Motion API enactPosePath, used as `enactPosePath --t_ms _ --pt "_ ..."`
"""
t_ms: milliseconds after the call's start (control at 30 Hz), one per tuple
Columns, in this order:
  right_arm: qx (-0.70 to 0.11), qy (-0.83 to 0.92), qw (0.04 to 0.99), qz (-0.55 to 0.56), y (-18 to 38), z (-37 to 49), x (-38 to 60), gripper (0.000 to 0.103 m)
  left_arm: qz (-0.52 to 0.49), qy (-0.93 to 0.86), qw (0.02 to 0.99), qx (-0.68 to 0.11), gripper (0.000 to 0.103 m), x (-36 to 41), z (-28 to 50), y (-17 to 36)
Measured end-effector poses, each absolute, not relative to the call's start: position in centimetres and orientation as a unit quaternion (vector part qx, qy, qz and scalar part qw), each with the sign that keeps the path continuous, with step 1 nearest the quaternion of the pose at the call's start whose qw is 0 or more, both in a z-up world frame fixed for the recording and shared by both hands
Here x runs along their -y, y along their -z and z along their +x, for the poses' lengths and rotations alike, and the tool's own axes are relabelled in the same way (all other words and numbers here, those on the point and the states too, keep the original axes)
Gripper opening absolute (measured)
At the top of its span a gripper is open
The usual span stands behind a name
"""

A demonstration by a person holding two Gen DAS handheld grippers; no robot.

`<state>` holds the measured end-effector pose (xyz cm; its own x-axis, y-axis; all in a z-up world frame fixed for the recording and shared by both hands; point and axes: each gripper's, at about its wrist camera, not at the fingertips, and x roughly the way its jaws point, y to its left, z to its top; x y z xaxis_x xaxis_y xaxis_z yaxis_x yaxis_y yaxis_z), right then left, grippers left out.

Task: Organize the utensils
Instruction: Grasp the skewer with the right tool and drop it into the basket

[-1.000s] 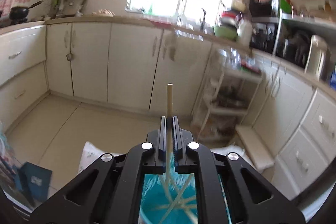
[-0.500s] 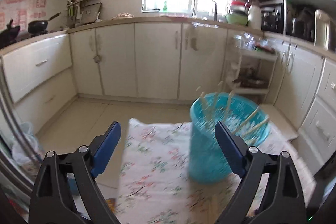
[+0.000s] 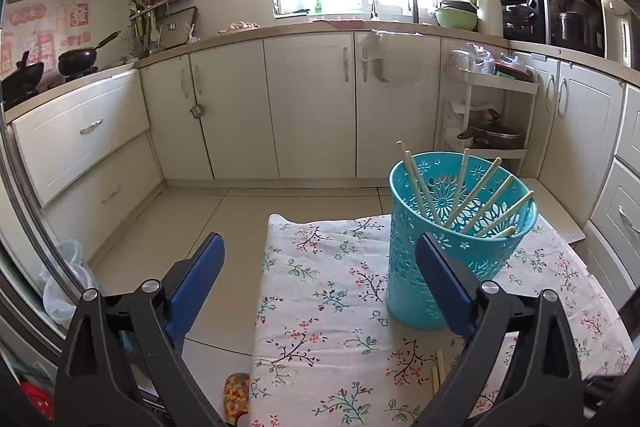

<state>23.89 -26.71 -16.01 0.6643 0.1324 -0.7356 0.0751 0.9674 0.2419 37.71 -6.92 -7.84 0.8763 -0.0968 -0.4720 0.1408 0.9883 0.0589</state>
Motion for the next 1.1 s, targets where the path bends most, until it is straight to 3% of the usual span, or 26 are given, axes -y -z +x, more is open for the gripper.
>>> enactPosePath --t_ms 333,567,767,1100 --pt "-0.253 -0.077 0.950 0.164 2.9 25.5 26.4 0.006 0.026 0.070 0.961 -0.268 0.093 6.6 38.5 8.4" --pt "-0.145 -0.046 0.972 0.179 -3.0 33.0 25.6 0.006 0.019 0.067 0.958 -0.279 0.094 6.3 38.9 8.8" --pt "-0.095 0.038 0.981 0.162 -2.7 38.2 24.9 0.006 0.014 0.067 0.954 -0.291 0.094 6.1 39.5 9.0" --pt "-0.158 0.042 0.978 0.129 2.1 39.2 23.0 0.007 0.002 0.073 0.951 -0.302 0.094 5.7 39.7 8.9"
